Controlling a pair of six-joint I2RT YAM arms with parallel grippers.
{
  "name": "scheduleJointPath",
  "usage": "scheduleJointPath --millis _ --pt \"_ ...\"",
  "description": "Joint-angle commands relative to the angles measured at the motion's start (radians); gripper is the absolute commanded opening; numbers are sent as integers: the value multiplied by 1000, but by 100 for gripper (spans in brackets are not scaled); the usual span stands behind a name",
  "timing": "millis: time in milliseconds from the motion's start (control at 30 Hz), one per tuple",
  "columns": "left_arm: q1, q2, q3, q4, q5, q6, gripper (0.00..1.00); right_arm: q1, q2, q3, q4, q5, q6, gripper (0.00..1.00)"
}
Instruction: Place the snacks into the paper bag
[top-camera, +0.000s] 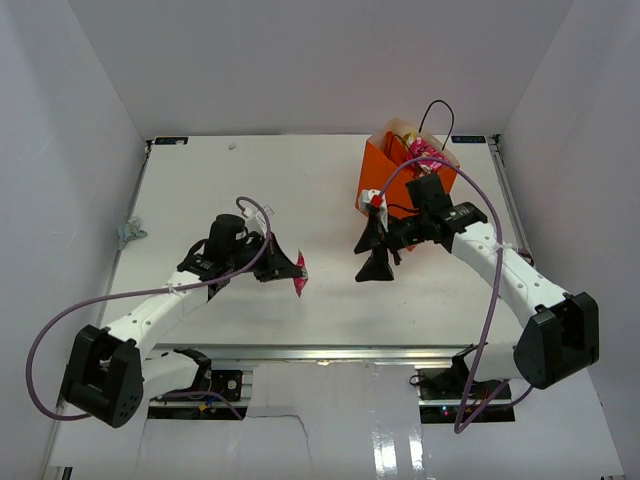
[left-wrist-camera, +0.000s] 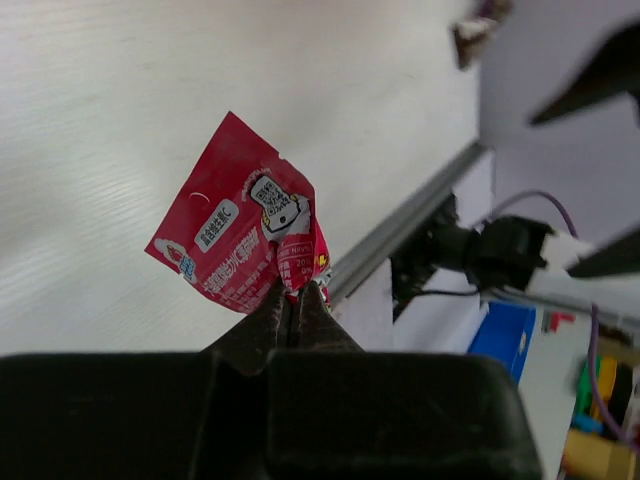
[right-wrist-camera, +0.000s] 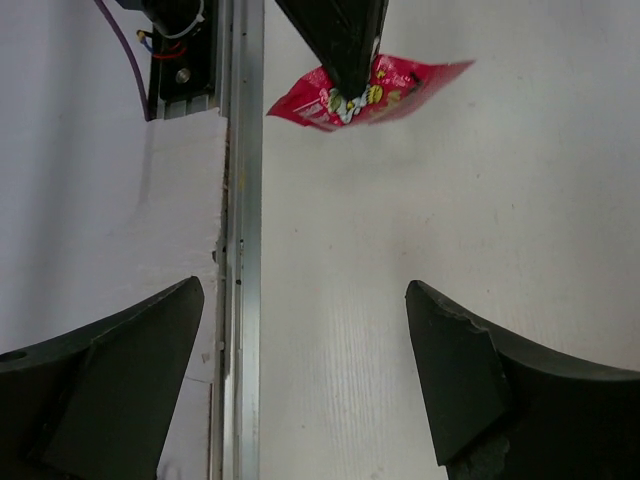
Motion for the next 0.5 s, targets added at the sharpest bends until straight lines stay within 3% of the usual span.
scheduleJointPath --millis 0,100,133,233,467 --pt "-9 -106 -62 345 374 125 0 34 11 41 73 -129 -95 90" --pt "-15 -171 -90 396 459 177 0 80 19 64 -72 -160 -463 99" --pt "-14 -180 -90 396 503 201 0 92 23 86 -138 -152 -727 96" --pt "-17 -180 -89 395 598 218 0 152 36 122 -245 -64 -972 92" --pt "-41 -140 -90 390 663 220 0 218 83 225 -187 -25 -1010 91"
